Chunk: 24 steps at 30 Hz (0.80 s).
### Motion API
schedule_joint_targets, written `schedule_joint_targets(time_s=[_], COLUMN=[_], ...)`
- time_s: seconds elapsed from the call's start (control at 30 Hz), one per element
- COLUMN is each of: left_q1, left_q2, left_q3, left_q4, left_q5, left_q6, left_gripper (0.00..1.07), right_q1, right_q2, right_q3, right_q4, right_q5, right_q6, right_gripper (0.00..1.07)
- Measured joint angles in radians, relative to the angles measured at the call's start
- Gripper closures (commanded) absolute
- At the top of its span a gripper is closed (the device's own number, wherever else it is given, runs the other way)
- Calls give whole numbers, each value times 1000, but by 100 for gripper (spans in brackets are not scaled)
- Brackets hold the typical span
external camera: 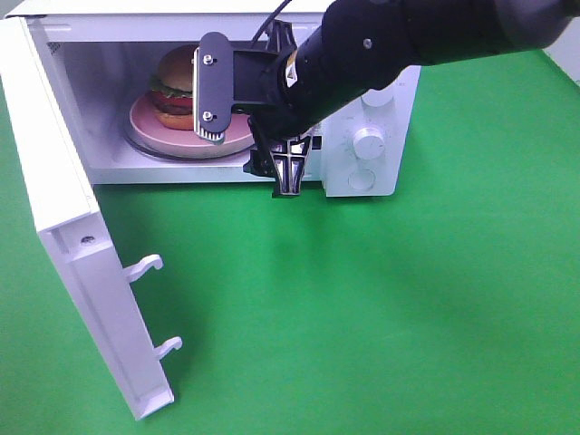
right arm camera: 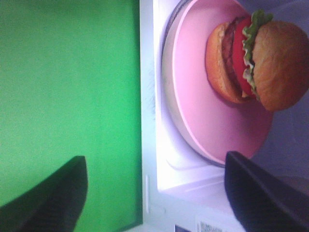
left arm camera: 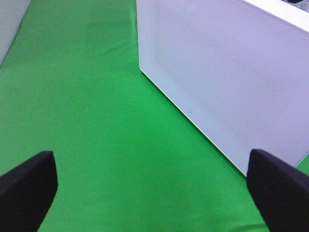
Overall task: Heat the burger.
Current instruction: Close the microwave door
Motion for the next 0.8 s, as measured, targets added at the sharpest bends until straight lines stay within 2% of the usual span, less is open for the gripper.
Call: schedule_joint_targets(time_s=[0.17,0.3,0.4,0.47,0.63,0.7,0.8], left_q1=[0,0,0,0,0,0,0], left_q2=[0,0,0,0,0,0,0], left_q3=[0,0,0,0,0,0,0], left_q4=[0,0,0,0,0,0,0], left_q5=[0,0,0,0,0,0,0], left_q6=[0,0,0,0,0,0,0], left_gripper=[7,7,7,7,7,7,7], right_q1=[0,0,0,0,0,0,0], right_q2=[-47,-114,-124,-164,-200,-241,-262], right_q3=[60,153,165,227,278,347,378], right_q4=[0,0,0,0,0,0,1], right_q5=[0,2,3,3,6,9,16], right_q6=[73,189,207,285,342,434,488], right_gripper=[31,31,31,31,31,31,31])
